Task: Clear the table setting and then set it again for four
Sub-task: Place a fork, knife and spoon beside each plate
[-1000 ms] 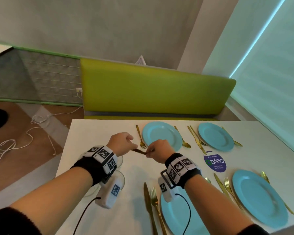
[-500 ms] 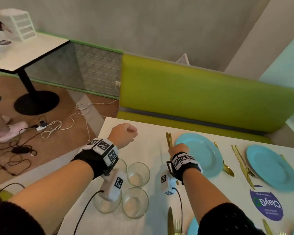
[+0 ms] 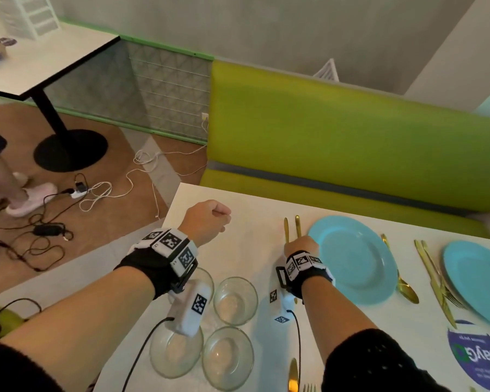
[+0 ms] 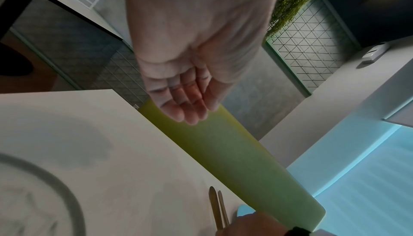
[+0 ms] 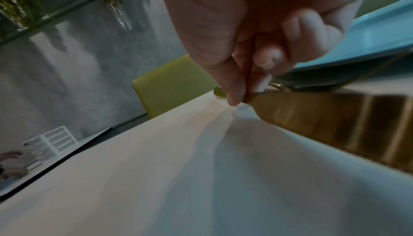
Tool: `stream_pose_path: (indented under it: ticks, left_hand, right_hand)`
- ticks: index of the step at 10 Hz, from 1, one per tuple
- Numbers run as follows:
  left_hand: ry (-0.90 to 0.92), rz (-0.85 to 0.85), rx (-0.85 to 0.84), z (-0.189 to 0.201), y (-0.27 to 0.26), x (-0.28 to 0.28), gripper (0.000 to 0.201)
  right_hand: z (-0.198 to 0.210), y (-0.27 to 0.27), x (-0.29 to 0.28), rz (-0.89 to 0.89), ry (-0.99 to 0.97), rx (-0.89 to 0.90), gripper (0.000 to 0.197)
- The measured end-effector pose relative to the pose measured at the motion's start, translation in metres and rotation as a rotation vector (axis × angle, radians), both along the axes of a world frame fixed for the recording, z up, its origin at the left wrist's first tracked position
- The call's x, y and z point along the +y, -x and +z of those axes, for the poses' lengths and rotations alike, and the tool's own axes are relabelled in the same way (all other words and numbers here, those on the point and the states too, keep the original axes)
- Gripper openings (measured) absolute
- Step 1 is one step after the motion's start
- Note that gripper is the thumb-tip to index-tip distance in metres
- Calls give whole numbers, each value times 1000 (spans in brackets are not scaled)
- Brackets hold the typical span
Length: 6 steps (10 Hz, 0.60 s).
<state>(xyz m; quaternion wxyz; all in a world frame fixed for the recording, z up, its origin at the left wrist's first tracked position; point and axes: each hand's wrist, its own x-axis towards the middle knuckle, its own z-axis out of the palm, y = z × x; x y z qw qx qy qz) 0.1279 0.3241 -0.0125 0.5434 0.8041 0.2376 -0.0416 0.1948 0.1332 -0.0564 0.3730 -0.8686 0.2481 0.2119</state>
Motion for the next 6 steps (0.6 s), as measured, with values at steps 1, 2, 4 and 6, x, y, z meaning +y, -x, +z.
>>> stream_pose_path:
  ticks: [1, 2, 4, 6]
  left_hand:
    - [1, -15, 2, -3, -7, -4, 13]
    - [32, -10, 9, -6, -12, -9, 9]
    - [21, -19, 25, -13, -15, -16, 6]
    - [24, -3, 32, -16, -16, -15, 6]
  right_hand:
    - [-11, -7, -1, 153, 170, -47, 30]
    - [-17, -10, -5, 171, 100, -63, 36]
    - [-21, -16, -5, 191, 176, -81, 34]
    - [-23, -22, 1, 247, 380, -91, 23]
